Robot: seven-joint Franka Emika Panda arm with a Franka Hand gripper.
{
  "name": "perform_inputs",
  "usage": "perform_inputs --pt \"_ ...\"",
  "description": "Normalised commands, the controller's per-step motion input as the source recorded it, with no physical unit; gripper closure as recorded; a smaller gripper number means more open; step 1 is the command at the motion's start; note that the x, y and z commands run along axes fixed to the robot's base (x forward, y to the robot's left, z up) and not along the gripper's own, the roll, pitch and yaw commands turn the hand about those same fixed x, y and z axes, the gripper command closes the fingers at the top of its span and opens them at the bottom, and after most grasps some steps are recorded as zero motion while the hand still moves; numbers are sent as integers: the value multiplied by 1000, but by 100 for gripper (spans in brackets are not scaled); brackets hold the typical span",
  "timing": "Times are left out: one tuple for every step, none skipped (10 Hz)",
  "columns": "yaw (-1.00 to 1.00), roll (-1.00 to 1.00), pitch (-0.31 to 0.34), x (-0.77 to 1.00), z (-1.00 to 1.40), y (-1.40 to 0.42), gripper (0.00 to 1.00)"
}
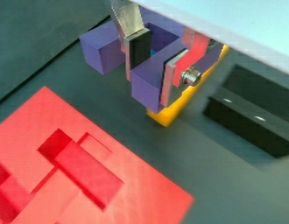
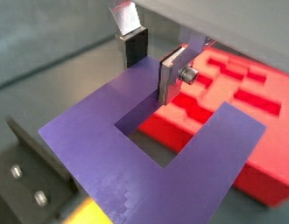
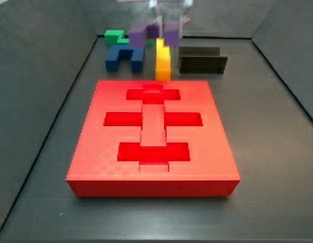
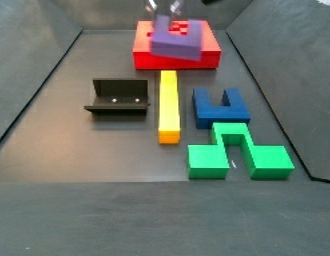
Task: Pick up the purple object. Move up. Place the purple object on the fixture. Regrasp the purple object. Move to above the board. Insert the purple object.
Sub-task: Place the purple object on the fixture.
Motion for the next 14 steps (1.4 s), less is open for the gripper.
perform_inputs --pt "-83 -143 171 1000 586 180 100" --pt "-69 -171 206 1000 546 177 100" --pt "-46 -229 229 997 497 163 100" --pt "-20 -337 246 980 437 129 100" --pt "0 -426 254 946 323 157 100" --pt "0 -580 203 877 123 246 100" --pt "0 -617 177 851 51 303 100" --pt "0 -643 197 831 0 289 100" --pt "-34 -563 109 860 17 329 100" --pt "-71 -466 86 894 0 346 100" --pt "-60 -386 117 917 0 351 100" --pt "-103 -174 180 974 0 320 100" --pt "-114 -191 169 989 0 291 100" --pt "-111 -214 197 977 -43 274 100"
